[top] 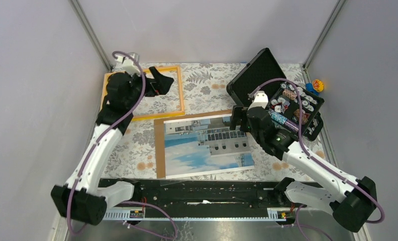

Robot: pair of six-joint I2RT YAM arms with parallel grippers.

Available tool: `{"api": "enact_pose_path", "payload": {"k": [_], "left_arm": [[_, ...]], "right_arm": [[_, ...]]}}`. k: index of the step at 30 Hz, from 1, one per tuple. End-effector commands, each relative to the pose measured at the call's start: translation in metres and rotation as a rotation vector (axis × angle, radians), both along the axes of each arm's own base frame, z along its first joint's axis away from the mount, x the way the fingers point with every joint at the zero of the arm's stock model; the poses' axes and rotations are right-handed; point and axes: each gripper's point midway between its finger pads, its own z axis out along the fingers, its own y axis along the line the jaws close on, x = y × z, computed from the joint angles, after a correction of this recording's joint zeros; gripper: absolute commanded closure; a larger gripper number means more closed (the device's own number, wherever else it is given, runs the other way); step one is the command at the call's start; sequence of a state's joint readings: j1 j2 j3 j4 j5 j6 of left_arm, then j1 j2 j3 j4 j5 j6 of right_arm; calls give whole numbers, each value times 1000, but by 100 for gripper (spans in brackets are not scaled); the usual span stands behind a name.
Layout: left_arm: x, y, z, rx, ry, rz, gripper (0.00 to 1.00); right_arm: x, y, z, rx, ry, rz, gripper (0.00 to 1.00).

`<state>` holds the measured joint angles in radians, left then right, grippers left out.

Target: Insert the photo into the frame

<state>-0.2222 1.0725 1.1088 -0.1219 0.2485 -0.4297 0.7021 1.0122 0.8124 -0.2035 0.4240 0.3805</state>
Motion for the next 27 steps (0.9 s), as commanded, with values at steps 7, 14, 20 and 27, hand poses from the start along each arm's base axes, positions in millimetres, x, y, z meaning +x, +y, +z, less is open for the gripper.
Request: {"api": "enact_pose_path", "payload": {"k": [7,14,20,27], "left_arm": [[13,-71,-78,-28,418,-228,1],[-34,-105,-200,110,711,-221,1],[-80,-115,-250,235,778,-156,1],[-103,-86,-267,235,770,38,1]], "right_arm": [[-21,6,-73,8,211,13,0],[-32,-3,-109,198,395,26,0],[-40,3,-123,366,509,103,3],[-57,17,-139,356,636,232,6]]}}
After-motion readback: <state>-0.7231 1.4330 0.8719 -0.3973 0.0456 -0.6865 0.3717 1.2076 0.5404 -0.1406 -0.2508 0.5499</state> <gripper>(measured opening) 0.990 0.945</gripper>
